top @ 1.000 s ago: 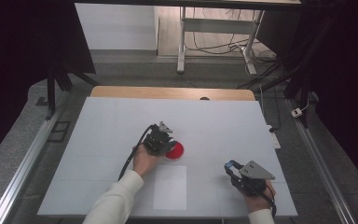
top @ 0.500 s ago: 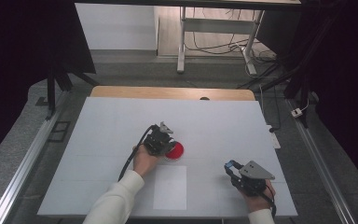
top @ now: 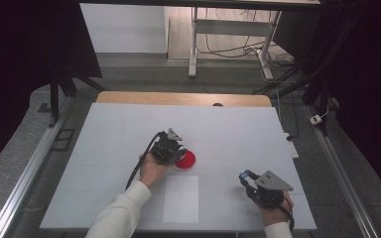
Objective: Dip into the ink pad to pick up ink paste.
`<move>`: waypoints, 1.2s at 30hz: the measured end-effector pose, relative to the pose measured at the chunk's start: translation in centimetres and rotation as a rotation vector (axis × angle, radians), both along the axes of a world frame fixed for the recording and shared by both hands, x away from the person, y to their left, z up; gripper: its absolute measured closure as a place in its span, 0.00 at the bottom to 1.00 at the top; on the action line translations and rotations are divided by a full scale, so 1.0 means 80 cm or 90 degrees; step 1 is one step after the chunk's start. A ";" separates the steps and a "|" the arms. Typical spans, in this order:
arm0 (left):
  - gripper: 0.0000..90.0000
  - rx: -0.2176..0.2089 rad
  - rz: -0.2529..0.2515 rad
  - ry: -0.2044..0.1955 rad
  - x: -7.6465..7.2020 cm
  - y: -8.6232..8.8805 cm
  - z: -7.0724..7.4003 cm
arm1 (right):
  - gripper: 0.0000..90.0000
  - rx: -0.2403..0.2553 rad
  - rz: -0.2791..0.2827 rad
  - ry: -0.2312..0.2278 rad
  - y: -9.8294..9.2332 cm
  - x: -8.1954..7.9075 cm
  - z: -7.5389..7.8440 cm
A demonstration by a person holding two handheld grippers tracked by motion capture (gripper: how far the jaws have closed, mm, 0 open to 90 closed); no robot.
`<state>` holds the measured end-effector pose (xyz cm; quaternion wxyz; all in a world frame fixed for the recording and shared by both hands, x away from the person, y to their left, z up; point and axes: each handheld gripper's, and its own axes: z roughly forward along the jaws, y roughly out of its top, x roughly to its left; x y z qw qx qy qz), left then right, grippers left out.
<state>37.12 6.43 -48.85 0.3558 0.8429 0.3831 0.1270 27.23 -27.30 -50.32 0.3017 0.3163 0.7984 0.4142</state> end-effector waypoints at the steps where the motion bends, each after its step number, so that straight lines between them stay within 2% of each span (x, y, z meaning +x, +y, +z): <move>1: 0.84 -0.003 0.001 0.000 0.000 0.001 0.001 | 0.72 0.000 0.000 0.000 0.000 0.000 0.000; 9: 0.84 -0.029 -0.004 -0.003 -0.004 0.008 0.010 | 0.72 -0.001 0.000 0.000 0.000 0.000 0.000; 17: 0.84 -0.037 -0.022 0.001 -0.010 0.006 0.014 | 0.72 -0.006 0.000 0.001 0.001 0.000 0.000; 25: 0.84 -0.029 -0.039 0.011 -0.011 -0.002 0.010 | 0.72 -0.005 0.001 0.002 0.001 0.000 -0.001; 36: 0.84 -0.006 -0.039 0.015 -0.007 -0.009 0.002 | 0.72 -0.005 0.000 0.002 0.001 0.000 -0.001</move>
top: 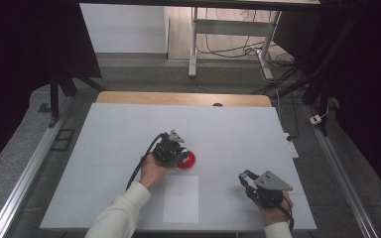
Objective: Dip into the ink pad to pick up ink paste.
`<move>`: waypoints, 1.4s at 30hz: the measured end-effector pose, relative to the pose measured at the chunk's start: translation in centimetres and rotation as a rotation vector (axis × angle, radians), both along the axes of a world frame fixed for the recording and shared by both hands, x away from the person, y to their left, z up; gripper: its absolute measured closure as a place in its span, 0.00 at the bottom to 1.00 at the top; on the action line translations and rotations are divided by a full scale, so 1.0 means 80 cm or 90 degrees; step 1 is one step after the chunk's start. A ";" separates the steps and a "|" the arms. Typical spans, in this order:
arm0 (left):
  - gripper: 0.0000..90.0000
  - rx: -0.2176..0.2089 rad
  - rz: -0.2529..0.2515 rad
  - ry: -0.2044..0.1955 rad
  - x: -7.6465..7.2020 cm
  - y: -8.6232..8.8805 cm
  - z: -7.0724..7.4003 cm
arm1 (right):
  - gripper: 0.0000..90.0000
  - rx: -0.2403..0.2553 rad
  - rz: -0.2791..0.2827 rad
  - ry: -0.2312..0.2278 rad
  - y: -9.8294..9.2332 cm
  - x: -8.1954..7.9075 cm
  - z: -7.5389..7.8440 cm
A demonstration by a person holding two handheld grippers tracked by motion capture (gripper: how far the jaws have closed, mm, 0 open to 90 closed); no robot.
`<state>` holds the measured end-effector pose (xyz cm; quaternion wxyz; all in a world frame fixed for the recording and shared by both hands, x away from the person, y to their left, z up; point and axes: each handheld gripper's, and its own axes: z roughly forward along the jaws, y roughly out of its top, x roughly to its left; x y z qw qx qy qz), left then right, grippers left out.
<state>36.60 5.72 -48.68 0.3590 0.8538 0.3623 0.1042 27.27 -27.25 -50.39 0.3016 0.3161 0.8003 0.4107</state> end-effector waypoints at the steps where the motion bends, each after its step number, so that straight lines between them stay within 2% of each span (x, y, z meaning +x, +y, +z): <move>1: 0.84 0.001 0.001 0.001 0.000 0.000 -0.001 | 0.72 -0.003 -0.002 0.000 0.000 0.000 0.000; 11: 0.84 0.019 0.007 -0.001 0.003 -0.002 -0.005 | 0.72 -0.002 0.001 0.003 0.001 0.000 -0.001; 30: 0.84 0.032 0.007 -0.008 0.002 -0.006 -0.006 | 0.72 -0.003 0.004 0.002 0.002 0.000 -0.001; 42: 0.84 0.042 0.004 -0.001 0.002 -0.007 -0.008 | 0.72 -0.003 0.004 0.001 0.002 0.000 -0.001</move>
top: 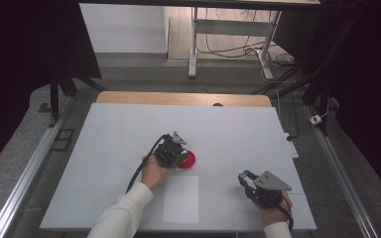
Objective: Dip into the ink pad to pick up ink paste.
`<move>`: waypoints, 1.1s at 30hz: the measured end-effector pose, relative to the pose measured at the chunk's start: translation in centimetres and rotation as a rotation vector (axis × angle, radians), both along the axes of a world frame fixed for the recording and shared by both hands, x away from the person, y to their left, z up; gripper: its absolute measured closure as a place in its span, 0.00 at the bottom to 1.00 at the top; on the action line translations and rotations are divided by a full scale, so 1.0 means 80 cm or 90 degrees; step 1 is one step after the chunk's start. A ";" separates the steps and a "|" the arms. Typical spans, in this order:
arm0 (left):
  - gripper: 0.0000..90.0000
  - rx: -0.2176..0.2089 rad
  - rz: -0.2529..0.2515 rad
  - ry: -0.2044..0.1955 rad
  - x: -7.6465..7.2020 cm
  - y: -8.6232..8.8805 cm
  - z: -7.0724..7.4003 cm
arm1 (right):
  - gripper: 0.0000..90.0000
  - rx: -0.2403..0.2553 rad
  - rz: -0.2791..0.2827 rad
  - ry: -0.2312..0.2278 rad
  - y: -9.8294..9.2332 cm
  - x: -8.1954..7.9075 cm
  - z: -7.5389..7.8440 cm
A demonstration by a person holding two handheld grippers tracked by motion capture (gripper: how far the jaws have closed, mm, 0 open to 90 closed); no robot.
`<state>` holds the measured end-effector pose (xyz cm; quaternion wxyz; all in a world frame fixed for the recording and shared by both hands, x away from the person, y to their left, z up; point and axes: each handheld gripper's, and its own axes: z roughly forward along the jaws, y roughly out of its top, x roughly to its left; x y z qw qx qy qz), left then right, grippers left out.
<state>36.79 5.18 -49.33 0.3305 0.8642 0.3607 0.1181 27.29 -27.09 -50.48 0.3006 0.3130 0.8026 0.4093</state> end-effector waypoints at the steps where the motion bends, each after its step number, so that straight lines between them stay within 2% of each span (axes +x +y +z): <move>1: 0.84 0.000 0.000 0.001 0.000 0.000 0.000 | 0.72 0.000 0.000 0.000 0.000 0.000 0.000; 28: 0.84 -0.009 -0.001 -0.001 -0.002 0.006 0.005 | 0.72 0.001 -0.002 0.002 -0.001 0.000 0.000; 33: 0.84 -0.030 0.004 -0.007 -0.004 0.012 0.010 | 0.72 0.001 -0.003 0.002 -0.001 0.000 0.000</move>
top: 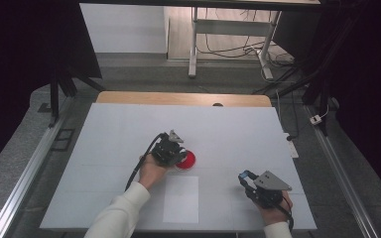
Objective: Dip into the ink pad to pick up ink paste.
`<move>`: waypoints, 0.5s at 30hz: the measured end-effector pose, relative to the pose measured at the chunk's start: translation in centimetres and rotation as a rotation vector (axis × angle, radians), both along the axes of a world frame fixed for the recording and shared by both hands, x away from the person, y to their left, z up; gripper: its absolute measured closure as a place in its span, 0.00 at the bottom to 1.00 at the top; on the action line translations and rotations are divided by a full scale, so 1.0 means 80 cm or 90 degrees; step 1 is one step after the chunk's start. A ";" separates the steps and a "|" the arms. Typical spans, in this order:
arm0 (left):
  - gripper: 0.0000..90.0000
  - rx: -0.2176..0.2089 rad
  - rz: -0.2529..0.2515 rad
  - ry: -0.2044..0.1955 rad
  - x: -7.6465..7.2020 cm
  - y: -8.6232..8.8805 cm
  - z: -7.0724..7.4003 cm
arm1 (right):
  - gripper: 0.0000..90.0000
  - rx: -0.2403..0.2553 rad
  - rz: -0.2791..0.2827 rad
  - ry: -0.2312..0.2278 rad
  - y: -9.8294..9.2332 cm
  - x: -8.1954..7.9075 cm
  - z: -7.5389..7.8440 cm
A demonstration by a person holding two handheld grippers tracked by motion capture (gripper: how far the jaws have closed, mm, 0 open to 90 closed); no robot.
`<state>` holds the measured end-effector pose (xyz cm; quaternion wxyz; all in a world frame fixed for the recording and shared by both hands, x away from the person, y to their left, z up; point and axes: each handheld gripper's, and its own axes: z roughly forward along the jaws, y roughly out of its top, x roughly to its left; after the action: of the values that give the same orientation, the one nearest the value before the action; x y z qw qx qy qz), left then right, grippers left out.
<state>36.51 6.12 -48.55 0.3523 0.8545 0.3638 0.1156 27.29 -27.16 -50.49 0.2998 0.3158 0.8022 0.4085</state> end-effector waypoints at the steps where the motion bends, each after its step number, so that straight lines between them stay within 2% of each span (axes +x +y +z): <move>1: 0.84 -0.004 -0.002 -0.002 -0.001 0.001 0.001 | 0.72 0.000 0.000 0.000 0.000 0.000 0.000; 9: 0.84 -0.054 -0.002 -0.014 -0.012 0.016 0.012 | 0.72 -0.003 0.000 -0.001 0.000 0.001 -0.001; 15: 0.84 -0.077 -0.007 -0.021 -0.025 0.027 0.013 | 0.72 -0.006 0.000 -0.001 0.002 0.000 -0.001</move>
<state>34.50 8.31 -47.49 0.4097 0.8317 0.3594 0.1056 27.30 -27.02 -50.58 0.3017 0.3141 0.8040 0.4048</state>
